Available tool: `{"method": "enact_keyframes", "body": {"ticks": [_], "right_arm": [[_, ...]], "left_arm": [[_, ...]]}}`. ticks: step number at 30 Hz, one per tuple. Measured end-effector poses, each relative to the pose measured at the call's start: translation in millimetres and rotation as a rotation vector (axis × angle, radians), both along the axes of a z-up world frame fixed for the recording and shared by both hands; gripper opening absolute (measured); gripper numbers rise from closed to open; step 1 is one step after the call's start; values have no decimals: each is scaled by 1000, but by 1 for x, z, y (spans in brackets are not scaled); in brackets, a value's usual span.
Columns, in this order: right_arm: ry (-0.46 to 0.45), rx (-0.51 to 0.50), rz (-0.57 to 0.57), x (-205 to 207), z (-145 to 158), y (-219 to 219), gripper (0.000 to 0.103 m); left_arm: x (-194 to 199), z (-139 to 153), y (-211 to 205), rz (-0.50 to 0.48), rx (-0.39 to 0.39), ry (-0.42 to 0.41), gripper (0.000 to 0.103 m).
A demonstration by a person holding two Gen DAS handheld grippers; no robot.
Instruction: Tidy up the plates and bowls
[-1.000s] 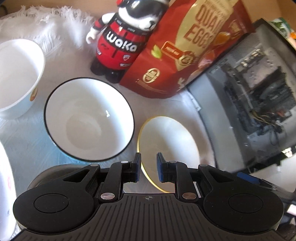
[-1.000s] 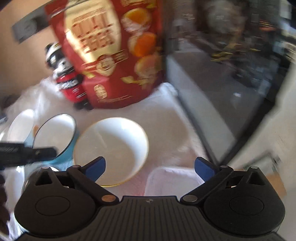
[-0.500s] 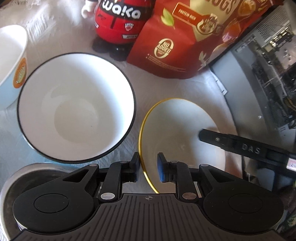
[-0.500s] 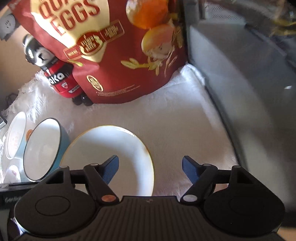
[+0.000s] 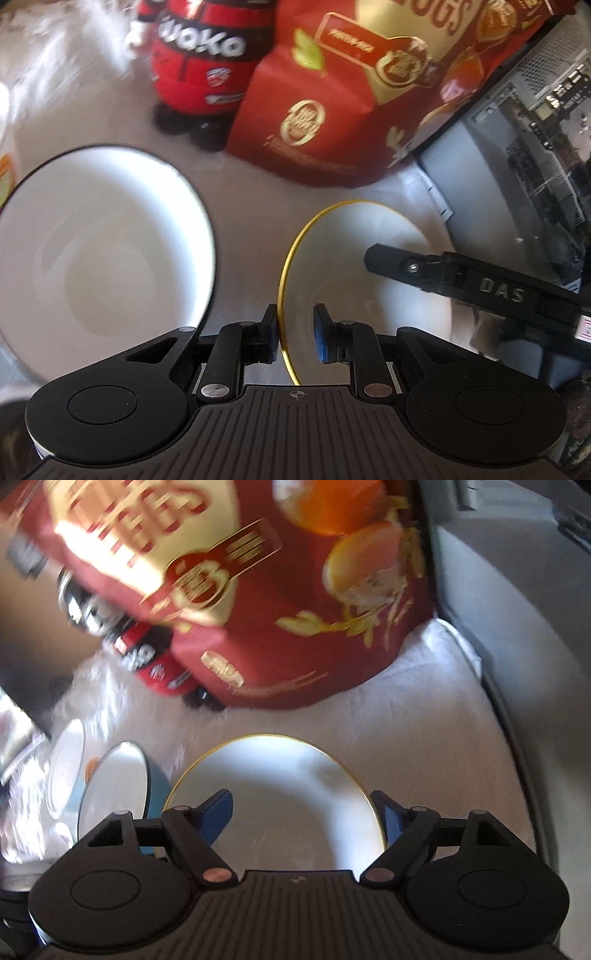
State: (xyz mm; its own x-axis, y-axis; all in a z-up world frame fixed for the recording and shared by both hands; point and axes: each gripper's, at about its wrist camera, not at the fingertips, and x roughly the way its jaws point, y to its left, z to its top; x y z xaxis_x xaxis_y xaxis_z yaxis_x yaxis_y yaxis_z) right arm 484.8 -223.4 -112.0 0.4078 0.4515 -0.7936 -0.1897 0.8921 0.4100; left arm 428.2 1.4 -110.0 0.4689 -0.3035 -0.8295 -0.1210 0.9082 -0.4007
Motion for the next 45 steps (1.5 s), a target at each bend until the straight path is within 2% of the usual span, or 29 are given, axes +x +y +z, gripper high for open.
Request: {"method": "enact_keyframes", "body": {"ticks": [7, 13, 16, 19, 23, 26, 30, 34, 37, 42, 45], "right_arm": [[-7, -14, -15, 6, -5, -4, 82], [-111, -120, -75, -6, 9, -1, 90], [-166, -146, -126, -23, 28, 1, 96], [-220, -122, -137, -47, 48, 9, 98], [-285, -69, -75, -95, 69, 38, 103], [-254, -71, -41, -130, 66, 69, 103], [-111, -47, -63, -162, 37, 98, 103], [-1, -23, -118, -186, 6, 110, 103], [50, -8, -129, -195, -12, 114, 103], [106, -23, -113, -192, -35, 121, 103], [106, -12, -92, -195, -37, 120, 103]], "left_arm": [[1, 4, 3, 17, -9, 19, 20], [-30, 34, 23, 6, 22, -16, 20], [-50, 50, 39, -1, 33, -54, 20], [-75, 62, 65, -8, -6, -103, 20], [-120, 68, 122, 33, -35, -142, 20], [-152, 59, 165, 53, -19, -115, 20], [-172, 36, 193, 40, -6, -42, 20], [-174, 19, 189, -5, 39, -21, 20], [-171, 9, 185, -1, 39, -12, 19], [-174, 0, 180, -10, 17, 5, 20], [-173, -4, 179, -8, 19, 19, 20]]}}
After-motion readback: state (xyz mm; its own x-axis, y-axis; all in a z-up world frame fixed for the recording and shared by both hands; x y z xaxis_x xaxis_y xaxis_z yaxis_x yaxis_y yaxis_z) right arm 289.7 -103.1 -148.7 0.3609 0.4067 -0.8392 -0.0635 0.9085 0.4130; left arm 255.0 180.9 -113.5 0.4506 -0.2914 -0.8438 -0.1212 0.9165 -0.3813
